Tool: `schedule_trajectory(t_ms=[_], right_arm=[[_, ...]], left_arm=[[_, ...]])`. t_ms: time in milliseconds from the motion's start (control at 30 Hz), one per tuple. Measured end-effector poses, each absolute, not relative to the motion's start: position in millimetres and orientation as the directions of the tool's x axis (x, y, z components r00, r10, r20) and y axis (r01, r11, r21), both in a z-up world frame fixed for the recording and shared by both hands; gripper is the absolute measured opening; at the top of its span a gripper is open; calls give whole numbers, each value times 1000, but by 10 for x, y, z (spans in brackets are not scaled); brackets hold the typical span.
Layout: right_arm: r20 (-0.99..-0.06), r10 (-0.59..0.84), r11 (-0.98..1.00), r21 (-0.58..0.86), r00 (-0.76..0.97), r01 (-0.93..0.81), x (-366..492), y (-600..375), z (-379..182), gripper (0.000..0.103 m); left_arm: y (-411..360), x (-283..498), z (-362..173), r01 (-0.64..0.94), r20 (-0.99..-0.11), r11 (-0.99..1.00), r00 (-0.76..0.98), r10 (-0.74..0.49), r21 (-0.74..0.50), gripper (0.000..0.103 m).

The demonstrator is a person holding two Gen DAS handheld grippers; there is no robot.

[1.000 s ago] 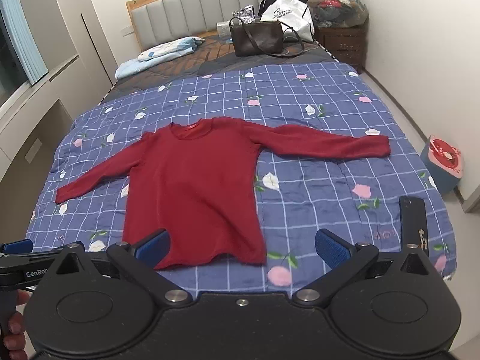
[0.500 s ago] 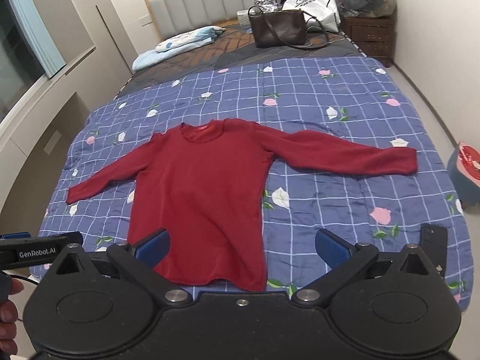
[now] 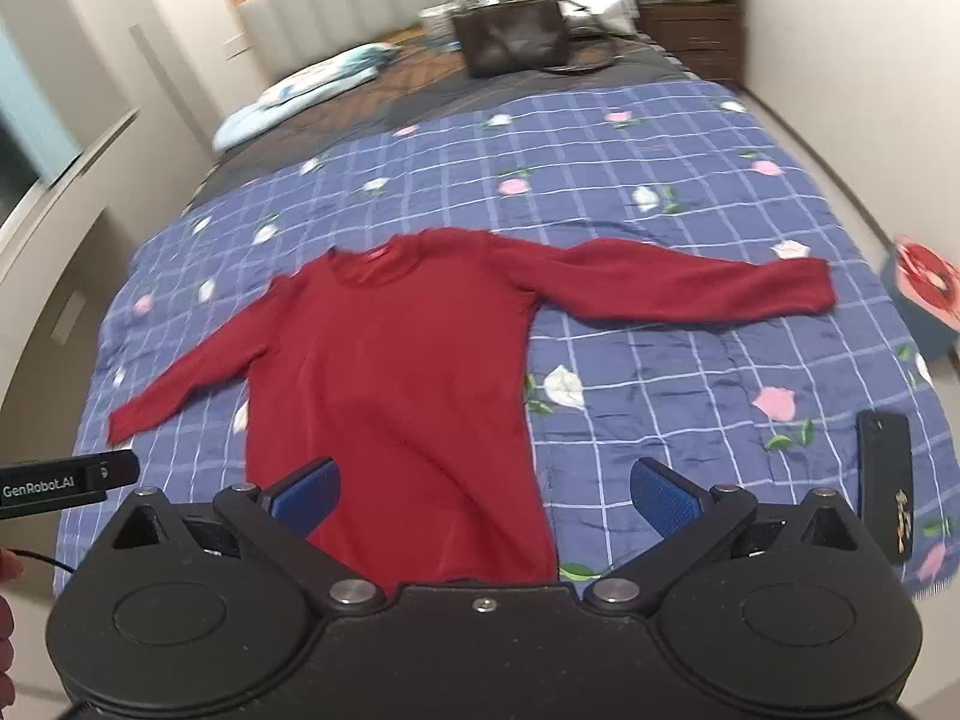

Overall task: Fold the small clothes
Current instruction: 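Move the right gripper down toward the cuff of one red sleeve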

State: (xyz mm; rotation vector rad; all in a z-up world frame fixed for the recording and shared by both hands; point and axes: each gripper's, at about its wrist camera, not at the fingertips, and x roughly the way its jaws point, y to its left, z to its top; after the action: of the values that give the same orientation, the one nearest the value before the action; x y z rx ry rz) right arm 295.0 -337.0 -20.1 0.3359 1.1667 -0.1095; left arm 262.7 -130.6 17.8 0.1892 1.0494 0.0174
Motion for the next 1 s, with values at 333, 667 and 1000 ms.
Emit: schedule_trajectory(t_ms=[333, 667, 1000], right_arm=[[-904, 20, 871, 225, 427, 436, 2866, -3056, -203, 103], [-866, -30, 750, 311, 499, 584, 2789, -3382, -381, 103], [-889, -60, 697, 288, 454, 657, 3054, -4271, -1020, 103]], left_arm=[[-1073, 3135, -90, 229, -877, 964, 481, 8, 134, 103], [-1213, 3240, -443, 304, -920, 946, 392, -15, 114, 103], [-1560, 3588, -632, 233, -931, 962, 360, 52, 144, 103]])
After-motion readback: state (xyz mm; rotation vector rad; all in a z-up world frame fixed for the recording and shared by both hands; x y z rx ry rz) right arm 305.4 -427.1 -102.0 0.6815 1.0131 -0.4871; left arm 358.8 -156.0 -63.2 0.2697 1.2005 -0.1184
